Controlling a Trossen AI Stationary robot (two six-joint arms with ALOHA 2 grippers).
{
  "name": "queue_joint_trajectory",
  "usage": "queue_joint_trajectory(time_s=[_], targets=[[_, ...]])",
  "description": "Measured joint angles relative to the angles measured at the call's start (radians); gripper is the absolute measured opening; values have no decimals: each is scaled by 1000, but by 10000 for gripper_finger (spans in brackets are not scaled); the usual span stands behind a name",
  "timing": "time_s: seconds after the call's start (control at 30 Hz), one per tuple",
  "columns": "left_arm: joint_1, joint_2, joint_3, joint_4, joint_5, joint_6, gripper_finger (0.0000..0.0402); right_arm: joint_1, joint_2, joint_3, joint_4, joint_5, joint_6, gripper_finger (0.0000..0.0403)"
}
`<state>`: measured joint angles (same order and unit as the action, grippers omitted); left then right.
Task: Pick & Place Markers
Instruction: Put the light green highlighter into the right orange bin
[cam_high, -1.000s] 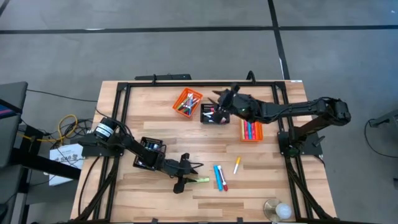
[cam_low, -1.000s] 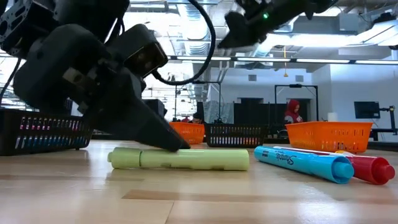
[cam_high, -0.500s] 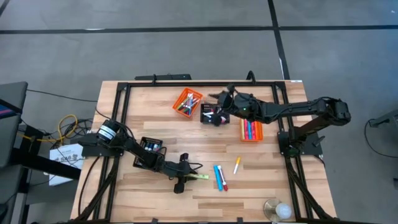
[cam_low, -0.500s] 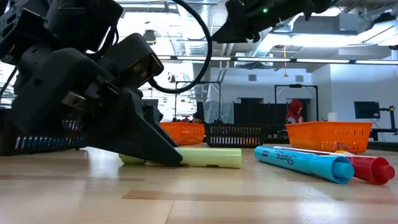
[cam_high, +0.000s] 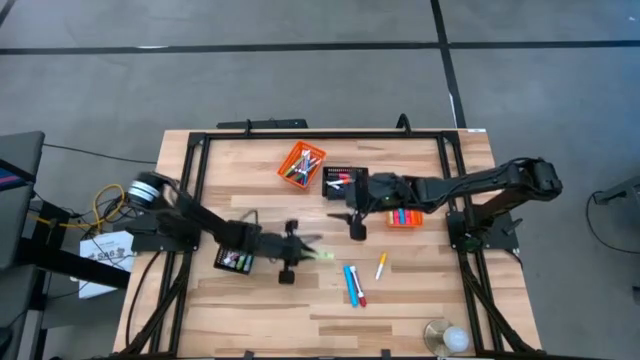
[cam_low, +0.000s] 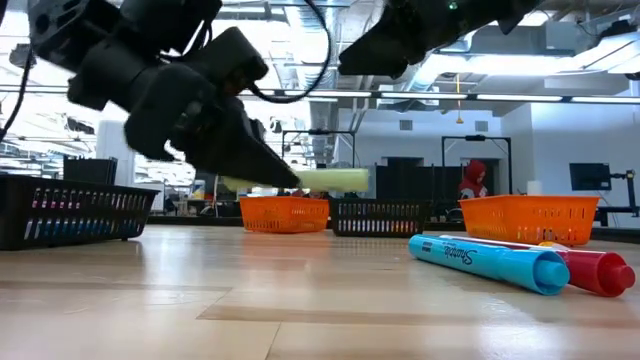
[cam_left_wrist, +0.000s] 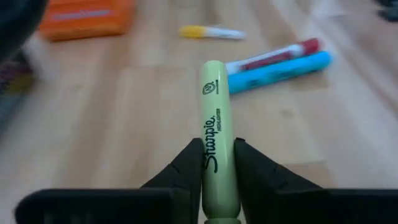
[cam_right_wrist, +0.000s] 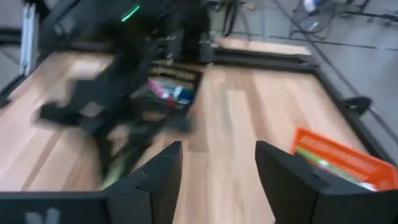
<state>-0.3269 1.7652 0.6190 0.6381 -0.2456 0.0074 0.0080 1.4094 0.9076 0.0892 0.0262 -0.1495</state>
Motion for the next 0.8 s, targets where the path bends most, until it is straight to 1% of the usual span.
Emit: queue_joint_trajectory(time_s=[0.1,0.23,0.27,0.37,0.4,0.43,0.5,0.57,0.63,0.67,0.8], targets=[[56,-132,-41,-67,-5,30,77,33,13,-2,0,0,-60,209],[112,-321,-90,-49,-1,21,67,51,53,-2,31,-1,-158,221],[121,-365,-108,-60,-10,15,66,51,71,0,64,-1,-162,222],[128,-452,-146,-60,-55,23,71,49,90,-1,70,0,-154,221],[127,-480,-163,-61,-62,30,73,48,108,-1,99,0,-143,219],[124,-495,-172,-63,-62,41,73,45,125,5,125,0,-137,218],[123,-507,-181,-62,-62,60,72,42,132,-7,116,-1,-121,214],[123,-518,-188,-61,-65,73,70,42,171,11,225,-2,-112,210],[129,-517,-188,-54,-66,92,70,42,181,10,233,-2,-96,206],[131,-518,-190,-55,-66,104,72,42,206,29,255,-4,-78,204],[132,-512,-190,-52,-68,119,76,44,258,75,256,-4,-35,194]])
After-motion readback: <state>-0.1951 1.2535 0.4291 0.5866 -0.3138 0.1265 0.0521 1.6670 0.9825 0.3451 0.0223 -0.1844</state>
